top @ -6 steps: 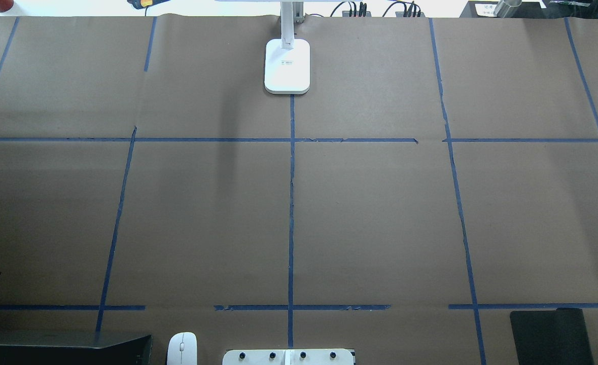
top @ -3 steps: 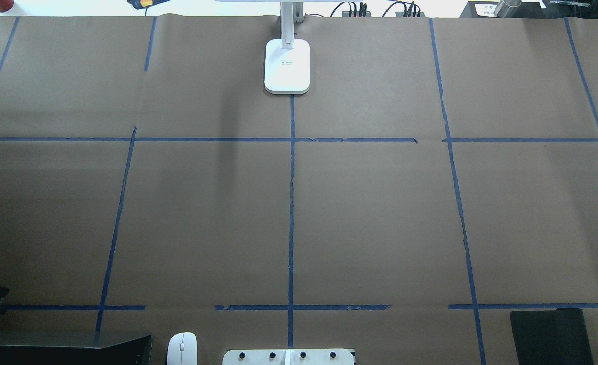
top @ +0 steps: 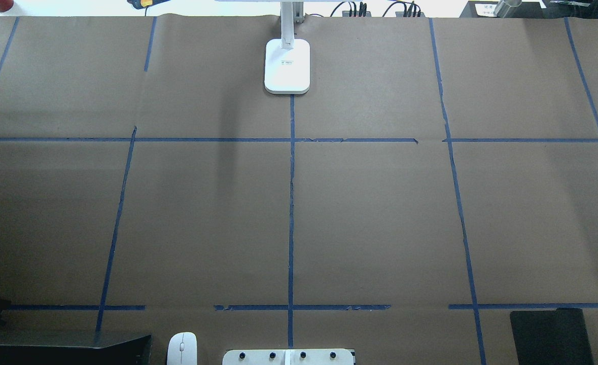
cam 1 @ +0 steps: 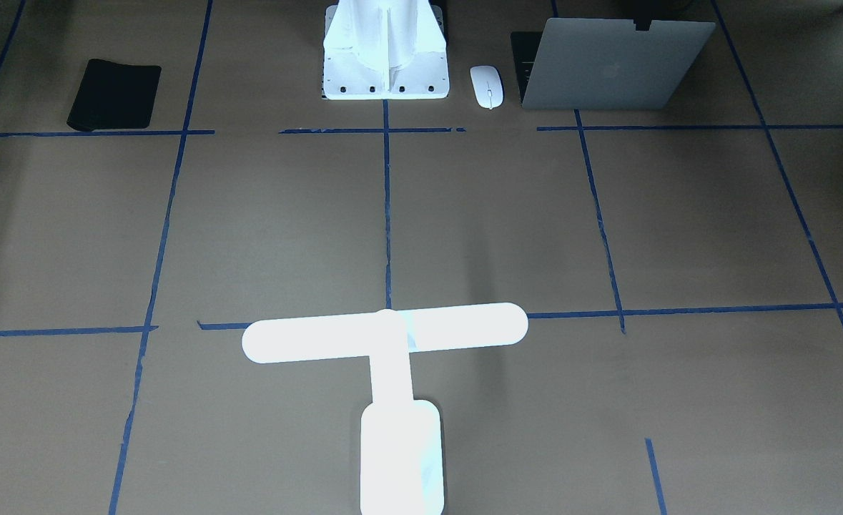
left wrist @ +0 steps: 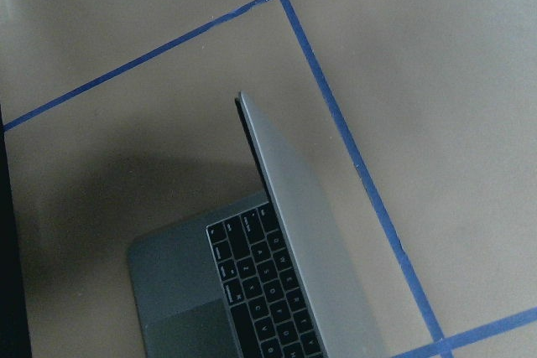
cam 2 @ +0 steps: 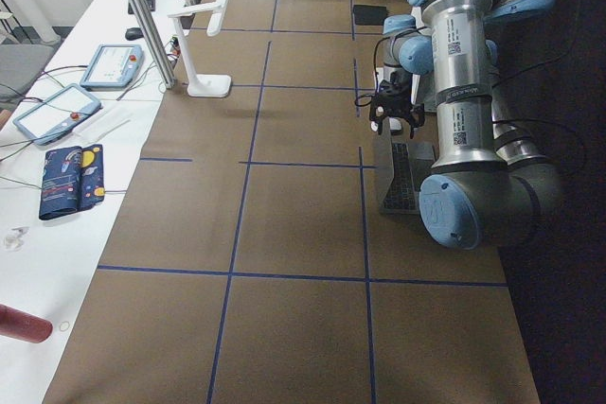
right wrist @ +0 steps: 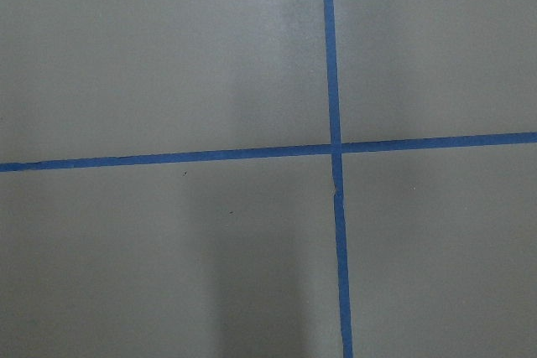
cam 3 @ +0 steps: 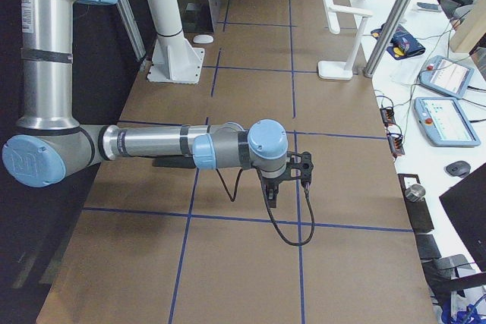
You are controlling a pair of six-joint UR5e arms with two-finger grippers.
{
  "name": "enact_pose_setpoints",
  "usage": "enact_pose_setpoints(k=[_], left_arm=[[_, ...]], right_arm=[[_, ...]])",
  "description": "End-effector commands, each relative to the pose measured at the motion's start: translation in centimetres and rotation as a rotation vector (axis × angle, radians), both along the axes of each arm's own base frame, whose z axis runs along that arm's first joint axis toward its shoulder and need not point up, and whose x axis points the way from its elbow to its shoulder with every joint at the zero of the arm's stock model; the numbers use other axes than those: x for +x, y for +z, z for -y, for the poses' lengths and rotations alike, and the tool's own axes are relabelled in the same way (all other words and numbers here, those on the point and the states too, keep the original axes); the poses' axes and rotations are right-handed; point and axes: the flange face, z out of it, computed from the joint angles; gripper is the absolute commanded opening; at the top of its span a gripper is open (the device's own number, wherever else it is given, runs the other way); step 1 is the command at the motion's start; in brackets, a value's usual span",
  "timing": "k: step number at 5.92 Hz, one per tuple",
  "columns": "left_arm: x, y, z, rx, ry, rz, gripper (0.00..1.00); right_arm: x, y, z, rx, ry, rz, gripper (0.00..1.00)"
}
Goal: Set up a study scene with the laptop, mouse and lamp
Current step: 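Carry the open silver laptop with the left gripper onto the table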
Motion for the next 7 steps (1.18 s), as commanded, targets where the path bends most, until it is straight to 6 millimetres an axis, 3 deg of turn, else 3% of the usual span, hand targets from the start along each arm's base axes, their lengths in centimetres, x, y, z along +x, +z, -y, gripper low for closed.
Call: enact_pose_setpoints(k=[1, 3, 5, 7], left_arm=[[0.7, -0.1, 0.3, 0.009, -0.007, 0.007, 1.0], [3.0, 0.1, 0.6, 0.009, -0.009, 0.0, 1.0], [6.2, 0.7, -0.4, 0.004, 0.02, 0.011, 1.0], [6.4, 0.6, -0.7, -0.004, -0.014, 0.014, 1.0]], right_arm=[[0.0, 0.3, 0.0, -0.005, 0.0, 0.0, 1.0], [0.0, 0.5, -0.2, -0.012, 0.0, 0.001, 1.0], [0.0, 0.6, -0.2, -0.011, -0.002, 0.0, 1.0], [0.0, 0.5, -0.2, -0.01, -0.001, 0.001, 1.0]])
